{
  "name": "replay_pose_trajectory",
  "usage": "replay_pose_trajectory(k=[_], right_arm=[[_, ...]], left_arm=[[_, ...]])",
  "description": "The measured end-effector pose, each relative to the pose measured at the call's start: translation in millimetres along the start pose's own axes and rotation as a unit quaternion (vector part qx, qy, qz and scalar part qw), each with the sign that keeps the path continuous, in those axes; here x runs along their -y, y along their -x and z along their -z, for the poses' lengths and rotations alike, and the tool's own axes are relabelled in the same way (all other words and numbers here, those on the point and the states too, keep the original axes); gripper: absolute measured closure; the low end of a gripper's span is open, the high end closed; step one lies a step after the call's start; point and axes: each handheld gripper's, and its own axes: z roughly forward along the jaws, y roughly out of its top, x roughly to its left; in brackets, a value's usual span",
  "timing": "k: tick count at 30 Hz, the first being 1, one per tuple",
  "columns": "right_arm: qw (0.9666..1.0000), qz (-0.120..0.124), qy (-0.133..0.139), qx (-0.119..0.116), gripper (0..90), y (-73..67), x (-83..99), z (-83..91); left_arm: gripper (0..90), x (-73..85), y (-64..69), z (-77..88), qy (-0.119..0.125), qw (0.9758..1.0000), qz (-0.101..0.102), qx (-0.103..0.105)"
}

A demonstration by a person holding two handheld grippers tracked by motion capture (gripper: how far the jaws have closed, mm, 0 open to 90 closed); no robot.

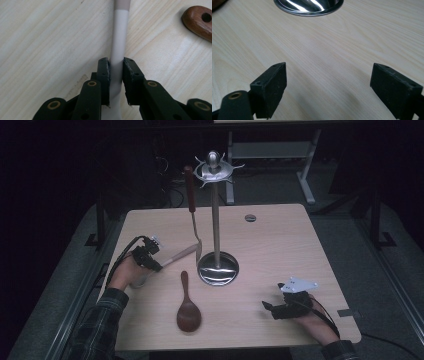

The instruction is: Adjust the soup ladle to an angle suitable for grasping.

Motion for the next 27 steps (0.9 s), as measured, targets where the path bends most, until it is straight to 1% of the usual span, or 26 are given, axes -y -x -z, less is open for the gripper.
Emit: replay_pose_trajectory(k=[1,2,4,6,8,10,11,13,17,22,24,25,27], right_arm=[[1.0,0.0,0.0,0.0,13.6,0.1,0.0,0.1],[1.0,-0.002,0.001,0.0,13.6,0.0,-0.1,0.0],[1.0,-0.003,0.001,0.0,13.6,0.0,-0.1,0.0],[1.0,0.001,0.001,0.0,13.5,0.3,0.0,-0.1],[1.0,0.0,0.001,-0.001,13.6,0.1,0.0,0.0],[1.0,0.001,0.0,0.0,13.6,0.2,0.0,-0.1],[1.0,0.001,0.001,0.0,13.6,0.2,-0.1,-0.1],[1.0,0.0,0.0,0.0,13.6,0.0,-0.1,-0.2],[1.0,-0.001,0.0,0.0,13.6,-0.3,-0.2,-0.4],[1.0,-0.002,0.0,0.0,13.6,-0.4,-0.4,-0.4],[1.0,-0.003,-0.002,-0.001,13.6,-0.9,-0.6,-0.3],[1.0,-0.002,-0.003,-0.001,13.6,-1.1,-0.7,-0.4],[1.0,-0.002,-0.002,-0.001,13.6,-1.4,-0.8,-0.7]], left_arm=[[77.7,0.4,-0.1,0.4,-0.002,1.0,0.006,0.004],[77.8,1.1,0.9,0.4,-0.002,0.9999,0.014,0.003],[77.7,4.0,2.5,1.3,-0.002,0.9999,0.014,-0.004],[77.7,8.5,3.8,2.7,0.002,0.9996,0.027,0.006],[77.8,14.2,5.5,4.3,0.005,0.9993,0.036,0.004],[77.7,19.9,7.6,6.7,0.0,0.9993,0.037,0.0],[77.7,23.2,8.8,8.3,0.003,0.9993,0.038,-0.003],[77.7,30.3,11.0,12.2,0.004,0.9991,0.042,-0.002],[77.7,47.3,18.1,19.6,0.008,0.9988,0.048,-0.011],[77.6,69.0,26.1,24.6,0.006,0.9982,0.058,-0.011],[77.6,74.6,27.1,24.7,0.0,0.9985,0.054,-0.01],[77.6,76.8,27.8,24.8,0.006,0.9983,0.058,-0.009],[77.4,78.5,27.9,25.0,0.009,0.998,0.061,-0.008]])
